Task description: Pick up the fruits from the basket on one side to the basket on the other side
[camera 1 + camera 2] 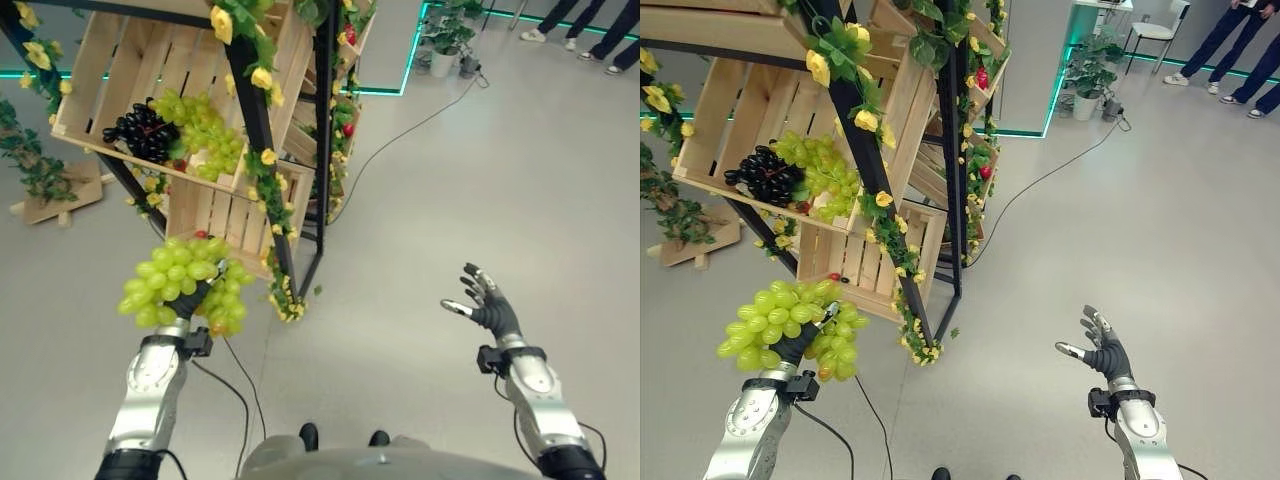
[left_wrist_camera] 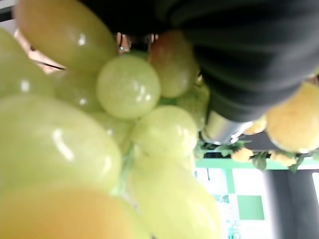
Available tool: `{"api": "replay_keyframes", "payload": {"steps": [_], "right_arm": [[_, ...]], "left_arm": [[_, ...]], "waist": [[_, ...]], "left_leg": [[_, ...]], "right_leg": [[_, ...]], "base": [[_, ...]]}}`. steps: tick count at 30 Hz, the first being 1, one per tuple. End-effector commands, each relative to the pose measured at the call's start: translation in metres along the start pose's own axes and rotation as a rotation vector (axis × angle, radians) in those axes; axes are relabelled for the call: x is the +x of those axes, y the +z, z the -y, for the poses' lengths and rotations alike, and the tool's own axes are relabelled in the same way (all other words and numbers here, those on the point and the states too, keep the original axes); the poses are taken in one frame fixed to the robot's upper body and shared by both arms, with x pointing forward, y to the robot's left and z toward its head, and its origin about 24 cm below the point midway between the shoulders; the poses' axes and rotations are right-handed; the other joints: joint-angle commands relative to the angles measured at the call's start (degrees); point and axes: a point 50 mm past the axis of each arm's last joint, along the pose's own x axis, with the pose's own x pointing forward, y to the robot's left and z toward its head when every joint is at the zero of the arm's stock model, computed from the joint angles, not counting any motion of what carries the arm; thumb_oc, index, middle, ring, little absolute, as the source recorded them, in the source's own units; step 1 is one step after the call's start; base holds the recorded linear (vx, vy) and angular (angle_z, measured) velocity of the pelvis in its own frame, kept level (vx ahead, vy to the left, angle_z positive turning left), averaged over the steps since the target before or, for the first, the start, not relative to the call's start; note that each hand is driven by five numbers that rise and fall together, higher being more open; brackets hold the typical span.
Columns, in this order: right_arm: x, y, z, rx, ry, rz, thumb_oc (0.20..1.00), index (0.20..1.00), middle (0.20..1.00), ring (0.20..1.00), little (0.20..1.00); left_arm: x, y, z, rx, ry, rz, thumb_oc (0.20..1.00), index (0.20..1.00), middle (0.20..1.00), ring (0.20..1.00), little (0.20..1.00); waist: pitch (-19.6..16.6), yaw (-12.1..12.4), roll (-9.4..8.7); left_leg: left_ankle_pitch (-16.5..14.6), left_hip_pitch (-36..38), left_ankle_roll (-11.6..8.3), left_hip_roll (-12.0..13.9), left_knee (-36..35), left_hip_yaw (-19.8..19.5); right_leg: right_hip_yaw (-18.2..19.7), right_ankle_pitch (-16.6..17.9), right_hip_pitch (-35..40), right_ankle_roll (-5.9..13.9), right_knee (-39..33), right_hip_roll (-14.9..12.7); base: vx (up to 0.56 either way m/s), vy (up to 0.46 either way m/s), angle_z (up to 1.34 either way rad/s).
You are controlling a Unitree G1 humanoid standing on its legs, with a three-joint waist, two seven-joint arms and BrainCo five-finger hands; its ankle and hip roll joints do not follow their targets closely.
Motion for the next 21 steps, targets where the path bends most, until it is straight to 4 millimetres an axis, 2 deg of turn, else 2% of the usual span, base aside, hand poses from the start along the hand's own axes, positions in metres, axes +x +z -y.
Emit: {"api": "replay_keyframes", "payload": {"steps": [1, 3, 4, 5, 7, 9, 10, 11, 12, 13, 15, 16, 17, 18, 19, 21], "right_arm": [[0.004, 0.024, 0.006, -0.019, -0.009, 0.131, 1.0, 1.0, 1.0, 1.0, 1.0], [0.002, 0.023, 0.006, -0.018, 0.002, 0.123, 1.0, 1.0, 1.0, 1.0, 1.0], [0.001, 0.022, 0.007, -0.024, 0.002, 0.12, 1.0, 1.0, 1.0, 1.0, 1.0], [0.001, 0.023, 0.009, -0.027, -0.002, 0.127, 1.0, 1.0, 1.0, 1.0, 1.0], [-0.002, 0.025, 0.015, -0.033, -0.016, 0.137, 1.0, 1.0, 1.0, 1.0, 1.0], [-0.002, 0.027, 0.017, -0.047, -0.028, 0.139, 1.0, 1.0, 1.0, 1.0, 1.0], [-0.001, 0.027, 0.018, -0.046, -0.041, 0.141, 1.0, 1.0, 1.0, 1.0, 1.0], [-0.001, 0.027, 0.018, -0.046, -0.041, 0.14, 1.0, 1.0, 1.0, 1.0, 1.0], [-0.001, 0.026, 0.018, -0.048, -0.043, 0.135, 1.0, 1.0, 1.0, 1.0, 1.0], [-0.002, 0.025, 0.018, -0.049, -0.043, 0.134, 1.0, 1.0, 1.0, 1.0, 1.0], [0.001, 0.026, 0.019, -0.066, -0.041, 0.129, 1.0, 1.0, 1.0, 1.0, 1.0], [0.005, 0.029, 0.02, -0.081, -0.034, 0.137, 1.0, 1.0, 1.0, 1.0, 1.0], [0.006, 0.03, 0.022, -0.089, -0.035, 0.14, 1.0, 1.0, 1.0, 1.0, 1.0], [0.007, 0.032, 0.023, -0.094, -0.035, 0.145, 1.0, 1.0, 1.0, 1.0, 1.0], [0.007, 0.032, 0.023, -0.094, -0.034, 0.145, 1.0, 1.0, 1.0, 1.0, 1.0], [0.005, 0.031, 0.026, -0.099, -0.039, 0.136, 1.0, 1.0, 1.0, 1.0, 1.0]], "left_arm": [[0.01, 0.037, 0.005, 0.004, -0.031, 0.204, 0.2, 0.2, 0.2, 0.2, 0.2], [0.009, 0.034, 0.008, -0.001, -0.048, 0.19, 0.2, 0.2, 0.2, 0.2, 0.2], [0.007, 0.032, 0.009, -0.01, -0.045, 0.184, 0.2, 0.2, 0.2, 0.2, 0.2], [0.007, 0.033, 0.009, -0.03, -0.044, 0.19, 0.2, 0.2, 0.2, 0.2, 0.2], [0.009, 0.033, 0.012, -0.05, -0.062, 0.191, 0.2, 0.2, 0.2, 0.2, 0.2], [0.012, 0.035, 0.015, -0.053, -0.071, 0.203, 0.2, 0.2, 0.2, 0.2, 0.2], [0.015, 0.038, 0.015, -0.046, -0.063, 0.214, 0.2, 0.2, 0.2, 0.2, 0.2], [0.015, 0.038, 0.015, -0.045, -0.063, 0.214, 0.2, 0.2, 0.2, 0.2, 0.2], [0.013, 0.037, 0.013, -0.03, -0.053, 0.208, 0.2, 0.2, 0.2, 0.2, 0.2], [0.013, 0.037, 0.013, -0.03, -0.053, 0.207, 0.2, 0.2, 0.2, 0.2, 0.2], [0.012, 0.035, 0.01, -0.019, -0.038, 0.196, 0.2, 0.2, 0.2, 0.2, 0.2], [0.011, 0.036, 0.006, -0.011, -0.026, 0.195, 0.2, 0.2, 0.2, 0.2, 0.2], [0.01, 0.036, 0.004, -0.002, -0.02, 0.193, 0.2, 0.2, 0.2, 0.2, 0.2], [0.01, 0.036, 0.002, 0.001, -0.015, 0.193, 0.2, 0.2, 0.2, 0.2, 0.2], [0.01, 0.036, 0.002, 0.001, -0.015, 0.193, 0.2, 0.2, 0.2, 0.2, 0.2], [0.009, 0.038, 0.001, 0.001, -0.024, 0.198, 0.2, 0.2, 0.2, 0.2, 0.2]], "waist": [[-0.6, -1.7, -0.71], [-0.4, -1.5, -0.98], [0.0, -1.2, -0.93], [0.6, -0.7, -0.9], [2.2, -0.9, -0.41], [3.1, -1.1, -0.38], [3.0, -1.7, -0.44], [3.1, -1.6, -0.49], [2.2, -1.6, -0.27], [2.2, -1.6, -0.35], [1.6, -0.8, 0.1], [1.8, -0.5, 0.74], [1.9, -0.3, 1.06], [2.0, -0.3, 1.44], [2.0, -0.3, 1.47], [2.0, -0.4, 1.9]], "left_leg": [[-4.2, 1.9, -4.12, -1.5, 2.8, -0.5], [-3.9, 1.1, -5.05, -2.1, 6.1, -0.6], [-3.1, -0.3, -6.41, -2.1, 10.0, -0.4], [-0.5, -2.1, -9.18, -1.8, 15.1, 0.4], [3.1, -7.0, -13.51, 0.8, 24.1, 2.1], [5.2, -9.6, -14.85, 2.3, 26.4, 3.7], [3.7, -9.9, -12.21, 7.3, 21.1, 5.0], [3.7, -9.6, -12.17, 7.2, 20.8, 5.1], [1.6, -7.9, -10.36, 9.7, 11.8, 3.2], [1.9, -7.4, -10.35, 9.6, 11.0, 3.3], [5.5, -7.3, -10.82, 12.9, 3.1, -2.3], [8.9, -7.5, -12.08, 17.1, -0.7, -7.1], [10.0, -7.8, -12.8, 18.4, -1.9, -9.1], [11.1, -7.8, -13.62, 20.0, -3.1, -10.0], [11.1, -7.6, -13.69, 20.1, -3.3, -10.0], [12.0, -7.6, -14.79, 21.4, -3.2, -9.2]], "right_leg": [[2.1, 0.4, 1.5, 0.84, -5.2, 4.8], [3.4, 0.7, 3.3, -0.15, -7.4, 4.9], [3.8, 1.0, 4.4, -0.69, -8.9, 5.4], [3.1, 1.3, 5.6, -0.85, -9.9, 5.1], [2.8, 0.9, 8.3, -2.08, -12.2, 5.0], [1.5, 0.3, 10.2, -2.7, -13.6, 4.7], [0.3, 0.1, 10.8, -2.47, -14.3, 4.3], [0.3, 0.0, 10.9, -2.41, -14.3, 4.3], [0.3, -0.2, 11.0, -1.45, -14.5, 3.9], [0.4, -0.3, 11.1, -1.41, -14.4, 3.8], [1.8, -1.4, 11.2, -0.9, -13.7, 3.9], [3.8, -2.6, 11.2, -0.55, -12.5, 3.5], [4.7, -3.0, 11.5, -0.21, -12.2, 3.1], [5.4, -3.4, 11.8, 0.42, -11.9, 2.6], [5.4, -3.5, 11.8, 0.39, -11.8, 2.6], [5.5, -3.9, 12.8, 1.44, -11.3, 1.0]], "base": [[0.11, -0.057, 0.09], [0.1, -0.083, 0.28], [0.08, -0.107, 0.29], [0.06, -0.097, 0.27], [0.04, -0.089, 0.21], [0.06, -0.049, 0.49], [0.07, -0.004, 0.48], [0.16, 0.107, 0.43], [0.11, 0.09, 0.24], [0.17, 0.158, 0.17], [0.19, 0.226, 0.08], [0.23, 0.371, -0.01], [0.23, 0.466, -0.14], [0.12, 0.277, -0.17], [0.12, 0.286, -0.28], [0.17, 0.491, -0.32]]}}
